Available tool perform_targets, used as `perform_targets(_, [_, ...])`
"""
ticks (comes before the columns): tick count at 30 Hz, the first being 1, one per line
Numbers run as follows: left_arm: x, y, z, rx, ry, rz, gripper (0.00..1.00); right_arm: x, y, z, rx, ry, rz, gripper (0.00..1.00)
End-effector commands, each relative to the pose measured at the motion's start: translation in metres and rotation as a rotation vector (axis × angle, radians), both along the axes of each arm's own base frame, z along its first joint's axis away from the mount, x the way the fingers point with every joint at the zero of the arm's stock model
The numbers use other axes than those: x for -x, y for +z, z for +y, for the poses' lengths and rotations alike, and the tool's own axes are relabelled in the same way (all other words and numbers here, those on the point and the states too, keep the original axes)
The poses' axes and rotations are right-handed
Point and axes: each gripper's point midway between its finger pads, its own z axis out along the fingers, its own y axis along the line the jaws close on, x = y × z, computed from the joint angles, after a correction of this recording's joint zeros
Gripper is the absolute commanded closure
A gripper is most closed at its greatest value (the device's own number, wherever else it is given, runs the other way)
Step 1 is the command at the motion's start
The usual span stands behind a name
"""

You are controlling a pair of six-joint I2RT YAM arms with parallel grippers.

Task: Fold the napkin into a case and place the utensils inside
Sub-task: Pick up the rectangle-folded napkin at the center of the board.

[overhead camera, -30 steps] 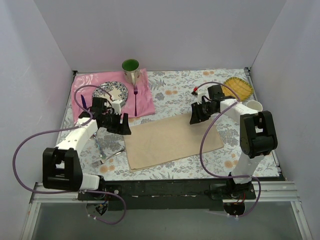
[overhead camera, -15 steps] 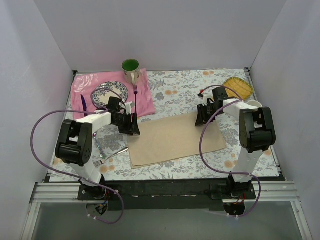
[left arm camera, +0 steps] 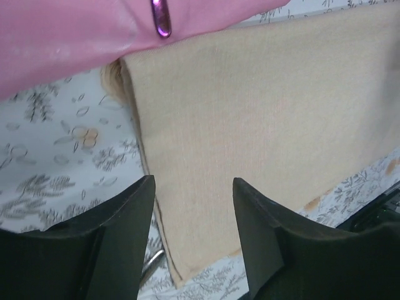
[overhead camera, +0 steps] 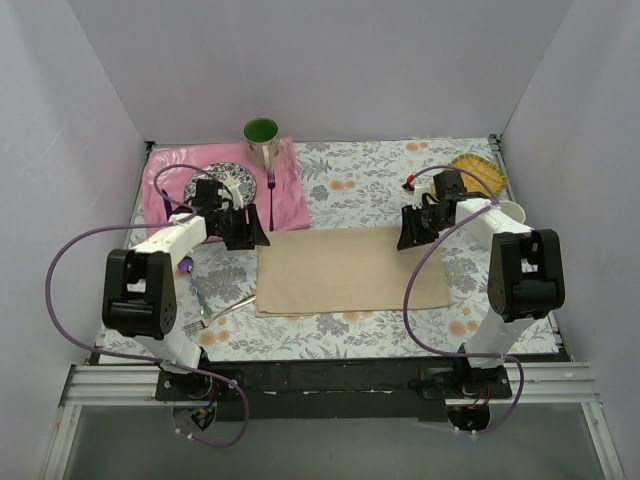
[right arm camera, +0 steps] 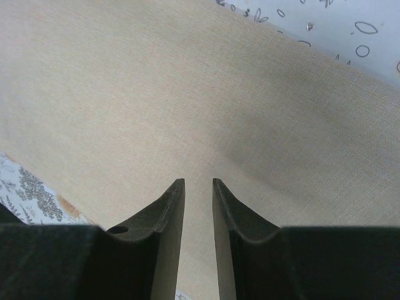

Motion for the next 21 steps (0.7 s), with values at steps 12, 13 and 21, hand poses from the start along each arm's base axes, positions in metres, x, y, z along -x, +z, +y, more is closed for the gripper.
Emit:
perform_targets(12, [0.034, -0.032, 0.032, -0.145, 0.148, 0.153, 0.66, 0.001, 0.012, -0.004, 0.012, 0.004, -0.019, 0.66])
perform_targets(13, [0.034, -0.034, 0.032, -0.159, 0.147, 0.152, 0.67, 0.001, 0.011, -0.005, 0.016, 0.006, -0.018, 0.66])
perform_targets(21, [0.034, -0.046, 0.038, -0.332, 0.217, 0.104, 0.66, 0.004, -0.002, -0.011, 0.058, 0.004, 0.000, 0.66])
